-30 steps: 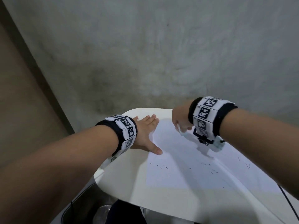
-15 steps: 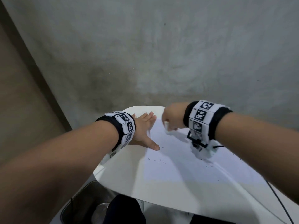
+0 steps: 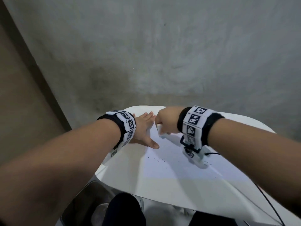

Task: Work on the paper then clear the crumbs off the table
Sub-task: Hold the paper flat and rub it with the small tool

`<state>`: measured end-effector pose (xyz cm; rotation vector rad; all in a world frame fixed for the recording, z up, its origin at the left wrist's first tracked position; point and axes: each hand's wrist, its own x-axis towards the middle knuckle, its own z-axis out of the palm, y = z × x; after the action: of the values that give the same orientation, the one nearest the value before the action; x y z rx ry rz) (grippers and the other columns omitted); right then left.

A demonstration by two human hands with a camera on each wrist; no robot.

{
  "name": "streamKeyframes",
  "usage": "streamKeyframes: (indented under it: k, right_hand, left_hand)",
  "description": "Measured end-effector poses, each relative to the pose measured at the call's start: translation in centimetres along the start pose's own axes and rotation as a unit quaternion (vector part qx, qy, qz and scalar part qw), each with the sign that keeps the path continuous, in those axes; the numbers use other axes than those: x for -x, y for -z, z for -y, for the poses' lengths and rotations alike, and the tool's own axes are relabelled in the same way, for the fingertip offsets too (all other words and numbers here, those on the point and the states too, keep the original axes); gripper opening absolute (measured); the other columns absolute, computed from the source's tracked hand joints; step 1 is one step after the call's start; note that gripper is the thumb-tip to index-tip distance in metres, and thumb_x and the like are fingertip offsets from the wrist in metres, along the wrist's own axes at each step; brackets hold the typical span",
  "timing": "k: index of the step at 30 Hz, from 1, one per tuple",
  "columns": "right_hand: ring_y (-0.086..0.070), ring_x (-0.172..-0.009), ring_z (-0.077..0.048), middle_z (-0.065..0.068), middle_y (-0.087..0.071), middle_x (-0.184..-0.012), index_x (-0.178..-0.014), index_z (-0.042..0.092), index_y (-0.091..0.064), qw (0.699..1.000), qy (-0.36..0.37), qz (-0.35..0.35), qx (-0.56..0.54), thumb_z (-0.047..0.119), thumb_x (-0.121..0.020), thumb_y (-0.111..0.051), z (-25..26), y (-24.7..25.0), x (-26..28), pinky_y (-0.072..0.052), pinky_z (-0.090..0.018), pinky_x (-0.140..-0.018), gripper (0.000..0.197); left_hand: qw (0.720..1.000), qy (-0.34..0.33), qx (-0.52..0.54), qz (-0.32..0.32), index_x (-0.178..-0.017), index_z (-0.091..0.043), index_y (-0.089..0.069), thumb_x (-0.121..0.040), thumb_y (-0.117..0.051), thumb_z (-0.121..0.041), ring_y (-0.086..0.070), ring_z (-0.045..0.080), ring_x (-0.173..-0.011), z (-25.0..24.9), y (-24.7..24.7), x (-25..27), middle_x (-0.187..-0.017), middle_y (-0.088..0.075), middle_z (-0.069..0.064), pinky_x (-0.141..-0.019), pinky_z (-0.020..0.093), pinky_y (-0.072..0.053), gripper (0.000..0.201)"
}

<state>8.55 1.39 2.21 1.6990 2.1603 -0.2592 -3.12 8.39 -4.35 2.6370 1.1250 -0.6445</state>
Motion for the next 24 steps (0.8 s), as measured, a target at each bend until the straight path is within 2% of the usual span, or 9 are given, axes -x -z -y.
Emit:
streamKeyframes:
  k: [3, 6, 10, 13, 15, 18, 21, 22, 24]
  right_hand:
    - [-0.056, -0.078, -0.018, 0.005, -0.059, -0.077, -0.08, 0.021, -0.062, 0.998, 0.022, -0.052, -0.012, 0.026, -0.083, -0.064, 0.2, -1.4, 0.6, -0.042, -0.027, -0.068, 0.006]
    - [-0.053, -0.073, -0.016, 0.009, -0.055, -0.067, -0.076, 0.024, -0.06, 0.998, 0.052, 0.001, -0.04, 0.026, -0.08, -0.065, -0.4, -3.0, 3.6, -0.044, -0.029, -0.068, 0.007]
    - [-0.055, -0.071, -0.014, 0.007, -0.061, -0.07, -0.083, 0.018, -0.066, 0.995, 0.051, 0.084, -0.026, 0.024, -0.08, -0.067, -0.3, -1.8, 3.9, -0.045, -0.026, -0.067, 0.007]
    - [-0.049, -0.066, -0.015, 0.007, -0.049, -0.062, -0.063, 0.02, -0.05, 0.999, 0.041, -0.006, -0.004, 0.025, -0.083, -0.064, 0.9, -1.5, 2.3, -0.036, -0.021, -0.057, 0.025]
    - [-0.047, -0.068, -0.017, 0.008, -0.043, -0.062, -0.058, 0.024, -0.037, 0.998, 0.039, -0.055, -0.017, 0.024, -0.085, -0.061, 1.2, -2.4, 2.5, -0.031, -0.021, -0.053, 0.036]
    - [-0.054, -0.077, -0.019, 0.007, -0.057, -0.072, -0.061, 0.023, -0.045, 0.998, 0.056, 0.018, -0.025, 0.019, -0.083, -0.061, 1.0, -3.1, 4.5, -0.045, -0.029, -0.069, 0.027]
    - [-0.056, -0.075, -0.017, 0.004, -0.063, -0.079, -0.08, 0.019, -0.06, 0.993, 0.059, 0.106, -0.016, 0.02, -0.084, -0.063, 0.8, -2.1, 5.1, -0.044, -0.027, -0.067, 0.005]
    - [-0.056, -0.074, -0.017, 0.003, -0.064, -0.079, -0.082, 0.018, -0.062, 0.993, 0.058, 0.098, -0.016, 0.021, -0.083, -0.063, 0.9, -1.9, 4.5, -0.044, -0.027, -0.067, 0.004]
    - [-0.054, -0.075, -0.017, 0.004, -0.061, -0.075, -0.072, 0.019, -0.059, 0.998, 0.047, 0.025, -0.03, 0.02, -0.083, -0.063, 1.1, -2.0, 3.5, -0.043, -0.027, -0.067, 0.011]
  left_hand:
    - [1.0, 0.001, 0.008, -0.002, -0.153, -0.017, 0.018, -0.074, -0.062, -0.073, 0.014, 0.018, -0.149, 0.3, -0.2, 0.0, -0.161, 0.023, 0.0, -0.118, 0.057, -0.002, 0.126]
    - [1.0, 0.0, 0.005, -0.007, -0.153, -0.017, 0.018, -0.074, -0.059, -0.076, 0.016, 0.015, -0.149, 0.4, -0.5, -0.1, -0.16, 0.024, -0.001, -0.119, 0.054, 0.0, 0.125]
    - [1.0, 0.004, 0.006, -0.006, -0.153, -0.017, 0.018, -0.076, -0.058, -0.075, 0.016, 0.016, -0.149, 0.4, -0.4, 0.1, -0.16, 0.024, -0.001, -0.119, 0.054, 0.001, 0.123]
    - [1.0, 0.012, -0.01, -0.011, -0.153, -0.015, 0.017, -0.075, -0.06, -0.073, 0.015, 0.017, -0.149, -0.1, -0.3, 0.1, -0.161, 0.022, 0.001, -0.119, 0.055, 0.0, 0.124]
    - [1.0, 0.013, -0.007, -0.01, -0.153, -0.015, 0.017, -0.071, -0.061, -0.076, 0.014, 0.017, -0.149, 0.0, -0.4, 0.0, -0.161, 0.022, 0.001, -0.119, 0.054, 0.0, 0.129]
    - [1.0, 0.012, -0.003, -0.004, -0.153, -0.016, 0.017, -0.053, -0.048, -0.084, 0.014, 0.017, -0.149, 0.3, -0.6, -0.1, -0.161, 0.023, 0.0, -0.119, 0.053, 0.001, 0.137]
    - [1.0, 0.012, -0.004, -0.002, -0.153, -0.017, 0.018, -0.054, -0.047, -0.085, 0.015, 0.016, -0.149, 0.4, -0.6, -0.3, -0.161, 0.024, 0.0, -0.119, 0.053, 0.001, 0.136]
    - [1.0, 0.014, -0.009, -0.005, -0.153, -0.017, 0.018, -0.059, -0.053, -0.084, 0.015, 0.017, -0.149, 0.4, -0.5, -0.3, -0.161, 0.023, 0.0, -0.119, 0.053, 0.001, 0.135]
    - [1.0, 0.015, -0.018, -0.013, -0.153, -0.015, 0.017, -0.072, -0.059, -0.078, 0.014, 0.018, -0.149, 0.1, -0.4, -0.3, -0.161, 0.022, 0.001, -0.119, 0.053, 0.0, 0.127]
